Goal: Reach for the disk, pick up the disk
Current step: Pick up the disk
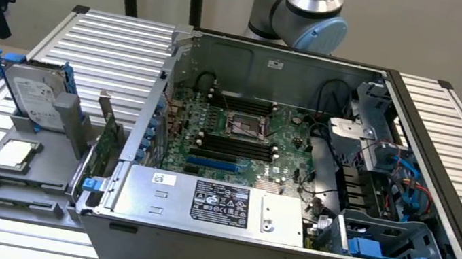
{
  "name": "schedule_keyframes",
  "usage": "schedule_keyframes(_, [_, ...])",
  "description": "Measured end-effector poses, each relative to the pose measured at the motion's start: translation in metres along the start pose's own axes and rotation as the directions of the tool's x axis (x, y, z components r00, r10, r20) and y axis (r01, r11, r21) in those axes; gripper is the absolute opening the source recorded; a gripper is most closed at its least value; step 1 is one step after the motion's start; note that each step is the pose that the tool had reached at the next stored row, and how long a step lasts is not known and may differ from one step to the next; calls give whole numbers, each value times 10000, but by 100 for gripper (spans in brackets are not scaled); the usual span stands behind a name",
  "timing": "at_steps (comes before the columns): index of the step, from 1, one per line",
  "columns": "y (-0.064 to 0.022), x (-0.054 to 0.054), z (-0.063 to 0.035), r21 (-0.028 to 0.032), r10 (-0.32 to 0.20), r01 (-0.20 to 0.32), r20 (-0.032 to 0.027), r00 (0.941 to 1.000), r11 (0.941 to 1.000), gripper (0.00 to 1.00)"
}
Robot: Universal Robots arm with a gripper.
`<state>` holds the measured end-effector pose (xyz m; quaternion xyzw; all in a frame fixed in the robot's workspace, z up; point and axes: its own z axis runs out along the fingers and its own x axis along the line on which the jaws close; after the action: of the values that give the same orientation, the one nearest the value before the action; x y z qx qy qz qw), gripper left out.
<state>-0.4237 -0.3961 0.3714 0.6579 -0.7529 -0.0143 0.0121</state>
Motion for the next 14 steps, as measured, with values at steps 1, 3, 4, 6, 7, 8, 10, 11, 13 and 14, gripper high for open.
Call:
schedule_keyframes(1, [0,0,2,2,-186,186,-7,9998,9998,11])
schedule_keyframes(3, [0,0,5,3,-545,545,-20,9985,9985,11])
schedule_keyframes(4, [-1,0,7,3,-740,740,-28,9973,9973,11])
schedule_keyframes(6, [-1,0,13,6,-1098,1098,-40,9939,9940,11])
schedule_keyframes(7, [-1,0,15,7,-1276,1276,-47,9918,9918,11])
schedule_keyframes(8, [0,0,16,6,-1455,1455,-54,9893,9894,11])
schedule_keyframes(10, [0,0,16,5,-1723,1723,-62,9850,9850,11])
schedule_keyframes(11, [0,0,16,5,-1755,1755,-63,9845,9845,11])
schedule_keyframes(13, [-1,0,17,6,-1785,1785,-63,9839,9839,12])
schedule_keyframes(14, [0,0,17,6,-1800,1800,-64,9836,9837,12])
